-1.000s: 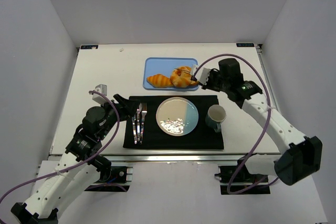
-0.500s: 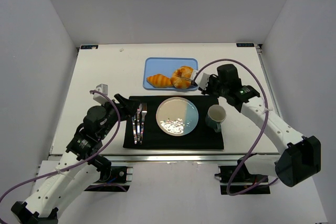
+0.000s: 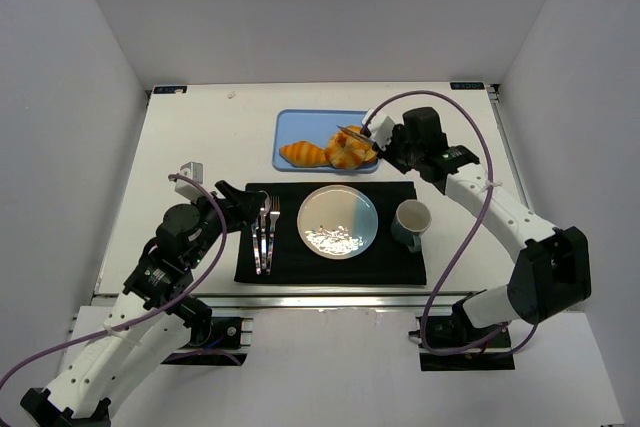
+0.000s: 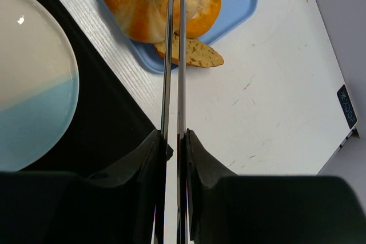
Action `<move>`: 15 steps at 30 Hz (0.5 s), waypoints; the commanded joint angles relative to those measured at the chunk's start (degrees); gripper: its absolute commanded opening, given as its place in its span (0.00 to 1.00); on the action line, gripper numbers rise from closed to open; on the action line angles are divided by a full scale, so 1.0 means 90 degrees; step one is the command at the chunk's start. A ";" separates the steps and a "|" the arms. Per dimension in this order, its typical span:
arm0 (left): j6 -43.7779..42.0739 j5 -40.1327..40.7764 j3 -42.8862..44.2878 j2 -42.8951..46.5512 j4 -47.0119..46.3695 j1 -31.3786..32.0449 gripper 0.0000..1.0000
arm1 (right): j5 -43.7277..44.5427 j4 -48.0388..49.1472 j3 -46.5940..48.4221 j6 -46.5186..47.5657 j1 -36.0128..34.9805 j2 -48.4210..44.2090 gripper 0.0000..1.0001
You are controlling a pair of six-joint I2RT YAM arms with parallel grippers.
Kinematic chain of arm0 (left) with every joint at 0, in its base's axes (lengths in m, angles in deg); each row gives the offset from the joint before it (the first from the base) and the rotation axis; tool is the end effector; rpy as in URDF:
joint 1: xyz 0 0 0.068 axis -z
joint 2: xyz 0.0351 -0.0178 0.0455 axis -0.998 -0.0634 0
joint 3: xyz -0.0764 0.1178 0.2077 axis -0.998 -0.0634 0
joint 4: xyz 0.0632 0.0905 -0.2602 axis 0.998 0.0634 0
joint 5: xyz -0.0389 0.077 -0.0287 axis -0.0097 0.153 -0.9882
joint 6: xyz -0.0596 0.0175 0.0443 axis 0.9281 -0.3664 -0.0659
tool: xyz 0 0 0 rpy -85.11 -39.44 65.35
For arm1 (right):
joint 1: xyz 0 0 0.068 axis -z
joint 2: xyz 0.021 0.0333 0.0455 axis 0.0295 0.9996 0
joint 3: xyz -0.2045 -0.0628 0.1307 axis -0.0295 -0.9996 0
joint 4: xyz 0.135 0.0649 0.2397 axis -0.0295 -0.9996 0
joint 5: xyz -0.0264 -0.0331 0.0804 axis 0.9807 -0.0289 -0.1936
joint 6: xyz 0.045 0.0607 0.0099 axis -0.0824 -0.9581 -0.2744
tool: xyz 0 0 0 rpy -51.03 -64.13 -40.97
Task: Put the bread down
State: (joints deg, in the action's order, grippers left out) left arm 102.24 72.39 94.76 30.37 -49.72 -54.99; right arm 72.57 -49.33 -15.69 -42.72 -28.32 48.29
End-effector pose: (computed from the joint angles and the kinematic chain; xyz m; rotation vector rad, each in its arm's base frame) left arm 0.1803 -0.0996 0.2766 -0.3044 1.8627 -0.7965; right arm 0.3308 0.1675 0.2589 -1.1759 1.8284 -0.0932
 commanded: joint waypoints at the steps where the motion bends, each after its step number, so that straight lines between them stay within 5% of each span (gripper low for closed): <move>1: -0.0005 0.0077 0.0114 0.0052 0.0088 0.0000 0.71 | 0.0064 0.0227 0.0381 -0.0469 0.0078 0.0000 0.25; 8: 0.0015 0.0047 0.0074 0.0043 0.0048 0.0000 0.71 | -0.0131 -0.0027 0.0557 -0.0987 0.0322 0.0205 0.43; 15: -0.0005 0.0067 0.0075 0.0004 0.0058 0.0000 0.71 | -0.0248 -0.0085 0.0577 -0.1172 0.0381 0.0342 0.44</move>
State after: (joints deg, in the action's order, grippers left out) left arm 102.40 72.55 94.76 30.37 -49.61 -54.99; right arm 71.78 -50.56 -13.36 -50.98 -25.15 51.19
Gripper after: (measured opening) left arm 0.714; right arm 0.447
